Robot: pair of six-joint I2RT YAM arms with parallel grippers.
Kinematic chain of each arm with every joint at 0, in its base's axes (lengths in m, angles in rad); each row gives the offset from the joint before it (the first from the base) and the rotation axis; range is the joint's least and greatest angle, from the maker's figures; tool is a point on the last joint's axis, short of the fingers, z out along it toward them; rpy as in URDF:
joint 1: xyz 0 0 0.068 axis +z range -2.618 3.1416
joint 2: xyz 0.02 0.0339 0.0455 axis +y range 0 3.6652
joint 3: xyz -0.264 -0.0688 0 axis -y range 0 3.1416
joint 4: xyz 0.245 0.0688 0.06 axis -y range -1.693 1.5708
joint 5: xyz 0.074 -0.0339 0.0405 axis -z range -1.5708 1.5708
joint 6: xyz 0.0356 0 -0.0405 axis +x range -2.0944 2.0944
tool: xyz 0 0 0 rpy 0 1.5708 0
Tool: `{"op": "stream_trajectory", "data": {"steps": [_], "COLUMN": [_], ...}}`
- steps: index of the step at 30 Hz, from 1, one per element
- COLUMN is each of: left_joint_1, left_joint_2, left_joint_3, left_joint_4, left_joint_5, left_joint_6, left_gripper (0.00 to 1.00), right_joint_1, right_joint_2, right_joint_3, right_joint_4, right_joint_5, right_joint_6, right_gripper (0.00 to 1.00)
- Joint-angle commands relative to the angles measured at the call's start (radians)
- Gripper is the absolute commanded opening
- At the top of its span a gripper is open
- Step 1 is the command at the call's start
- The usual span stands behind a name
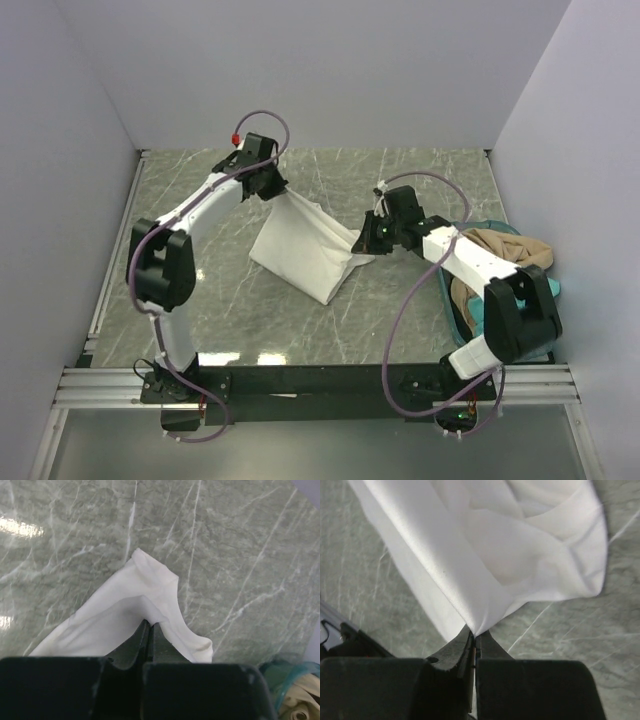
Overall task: Fold and stack the t-shirts
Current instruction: Fold the tshirt, then neatly place the folded tshirt to the corner
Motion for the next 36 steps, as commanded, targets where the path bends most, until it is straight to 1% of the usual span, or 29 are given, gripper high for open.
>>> {"op": "stream_trajectory", "data": {"steps": [1,4,5,6,8,9,10,11,12,13,14,15,16,18,19,20,21,24,25,27,28,30,32,33,34,35,36], "left_joint_1": [0.019,0.019,0.019,0.018,0.019,0.019,0.019,0.019,0.019,0.019,0.019,0.019,0.019,0.019,0.019,0.018,0.019,0.019,0.019,0.019,0.019,0.019,0.019,0.018,0.016,0.013,0.007], "left_joint_2": [0.067,0.148,0.185,0.202,0.237,0.243,0.242,0.237,0.227,0.193,0.17,0.148,0.098,0.043,-0.009,-0.033,-0.056,-0.129,-0.164,-0.206,-0.249,-0.296,-0.373,-0.402,-0.465,-0.497,-0.531], "left_joint_3": [0.103,0.164,0.181,0.198,0.242,0.261,0.269,0.272,0.267,0.241,0.223,0.201,0.148,0.083,0.015,-0.021,-0.08,-0.15,-0.2,-0.259,-0.315,-0.371,-0.455,-0.521,-0.561,-0.604,-0.683], "left_joint_4": [0.031,0.012,0.005,-0.004,-0.028,-0.042,-0.053,-0.061,-0.065,-0.064,-0.064,-0.061,-0.058,-0.033,-0.024,-0.009,-0.001,-0.022,-0.022,-0.024,-0.021,-0.015,-0.015,-0.016,-0.003,0.036,0.053], "left_joint_5": [-0.041,-0.029,-0.021,-0.021,-0.016,-0.018,-0.016,-0.018,-0.024,-0.029,-0.035,-0.044,-0.044,-0.041,-0.041,-0.042,-0.047,-0.062,-0.067,-0.075,-0.075,-0.081,-0.091,-0.088,-0.073,-0.055,-0.033], "left_joint_6": [0.047,0.058,0.064,0.066,0.076,0.084,0.089,0.102,0.109,0.118,0.119,0.119,0.119,0.113,0.112,0.11,0.107,0.093,0.086,0.075,0.07,0.055,0.012,-0.017,-0.035,-0.061,-0.078], "left_gripper": [0.01,0.03,0.08,0.29,0.51,0.79,0.95,0.99,0.99,0.99,0.99,0.99,0.99,0.99,0.99,0.99,0.99,0.99,0.99,0.99,0.99,0.99,0.99,0.99,0.99,0.99,1.0], "right_joint_1": [-0.033,-0.046,-0.055,-0.059,-0.076,-0.081,-0.081,-0.079,-0.078,-0.078,-0.079,-0.079,-0.078,-0.067,-0.058,-0.049,-0.037,0.014,0.04,0.074,0.091,0.155,0.213,0.229,0.238,0.243,0.244], "right_joint_2": [0.065,0.137,0.157,0.198,0.249,0.293,0.31,0.319,0.313,0.298,0.277,0.222,0.191,0.101,0.071,0.047,-0.002,-0.087,-0.105,-0.147,-0.153,-0.158,-0.147,-0.141,-0.133,-0.124,-0.104], "right_joint_3": [0.069,0.12,0.134,0.151,0.216,0.27,0.299,0.322,0.335,0.327,0.312,0.295,0.248,0.194,0.147,0.12,0.097,0.002,-0.047,-0.09,-0.119,-0.141,-0.156,-0.158,-0.162,-0.165,-0.167], "right_joint_4": [-0.045,-0.052,-0.051,-0.049,-0.06,-0.098,-0.126,-0.15,-0.18,-0.177,-0.168,-0.142,-0.123,-0.08,-0.071,-0.063,-0.054,-0.027,-0.017,0.006,0.012,0.026,0.032,0.038,0.046,0.056,0.075], "right_joint_5": [0.079,0.148,0.17,0.181,0.228,0.256,0.303,0.37,0.397,0.405,0.405,0.39,0.376,0.315,0.302,0.294,0.288,0.28,0.287,0.299,0.319,0.334,0.384,0.406,0.42,0.428,0.438], "right_joint_6": [-0.011,0.003,0.003,0.0,-0.01,-0.004,-0.008,-0.01,-0.007,-0.005,-0.003,0.004,0.006,0.018,0.018,0.02,0.029,0.07,0.085,0.122,0.136,0.173,0.205,0.229,0.243,0.256,0.277], "right_gripper": [0.0,0.0,0.0,0.12,0.27,0.43,0.45,0.47,0.55,0.58,0.67,0.82,0.85,0.86,0.87,0.87,0.88,0.89,0.89,0.89,0.89,0.89,0.89,0.89,0.89,0.89,0.89]}}
